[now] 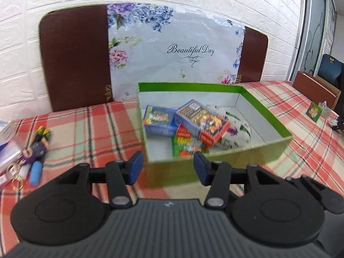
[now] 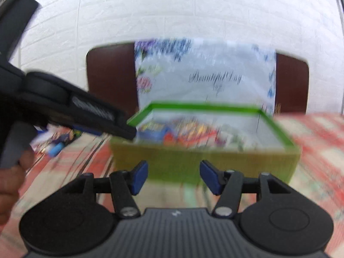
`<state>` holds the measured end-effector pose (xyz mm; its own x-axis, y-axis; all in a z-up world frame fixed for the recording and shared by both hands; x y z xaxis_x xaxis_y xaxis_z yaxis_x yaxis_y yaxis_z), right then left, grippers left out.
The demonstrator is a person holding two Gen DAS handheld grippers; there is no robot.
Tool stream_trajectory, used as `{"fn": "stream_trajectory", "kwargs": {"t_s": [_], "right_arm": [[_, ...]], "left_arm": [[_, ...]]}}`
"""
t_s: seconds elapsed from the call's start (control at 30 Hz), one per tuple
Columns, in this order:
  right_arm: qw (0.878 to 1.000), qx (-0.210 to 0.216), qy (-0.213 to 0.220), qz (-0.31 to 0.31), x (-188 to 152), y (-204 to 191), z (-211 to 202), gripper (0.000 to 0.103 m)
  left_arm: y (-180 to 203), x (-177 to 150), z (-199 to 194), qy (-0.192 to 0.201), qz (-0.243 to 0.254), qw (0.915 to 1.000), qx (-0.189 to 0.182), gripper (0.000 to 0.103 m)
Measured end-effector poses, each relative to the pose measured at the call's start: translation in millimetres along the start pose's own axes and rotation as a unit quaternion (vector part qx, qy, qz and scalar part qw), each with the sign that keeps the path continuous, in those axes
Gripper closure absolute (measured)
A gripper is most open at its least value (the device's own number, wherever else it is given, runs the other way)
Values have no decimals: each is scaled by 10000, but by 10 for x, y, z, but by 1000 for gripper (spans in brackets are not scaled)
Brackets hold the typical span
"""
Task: Organize objects
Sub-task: 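Carry the blue card box into the green box, release, and withdraw both grippers, then move the right gripper to the white HP box and grasp it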
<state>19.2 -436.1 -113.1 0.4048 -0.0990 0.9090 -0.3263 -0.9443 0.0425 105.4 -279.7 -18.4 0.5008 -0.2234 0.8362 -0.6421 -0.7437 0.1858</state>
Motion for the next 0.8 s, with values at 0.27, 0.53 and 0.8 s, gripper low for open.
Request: {"fn": "stream_trajectory", "kwargs": {"t_s": [0.27,0.53,0.8], "right_arm": [[9956,12,-937,-90,-341,-187,47,47],[9938,106,-1098,-163,-416,-433,-14,41],[9878,951,-937,-801,-413,-1296,-188,42]], "left_arm": [[-282,-583,-136,-605,-260,9963,559,47],[-695,-906,-354,-638,-274,9929,968,43],[-1381,-1143,-933,-288,-463,9881,1439,43]]}}
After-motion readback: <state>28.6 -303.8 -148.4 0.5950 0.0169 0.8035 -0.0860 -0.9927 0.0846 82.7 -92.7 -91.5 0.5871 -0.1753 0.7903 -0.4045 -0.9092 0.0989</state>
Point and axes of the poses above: each gripper's, at about its wrist camera, not at the fingertips, and z roughly the way its jaws point, y to its right, x to its top, the point moved 6 cm from there along z, roughly the way its jaws point, and after that the axes turned 12 degrees about -x, right-handed, at the moved point
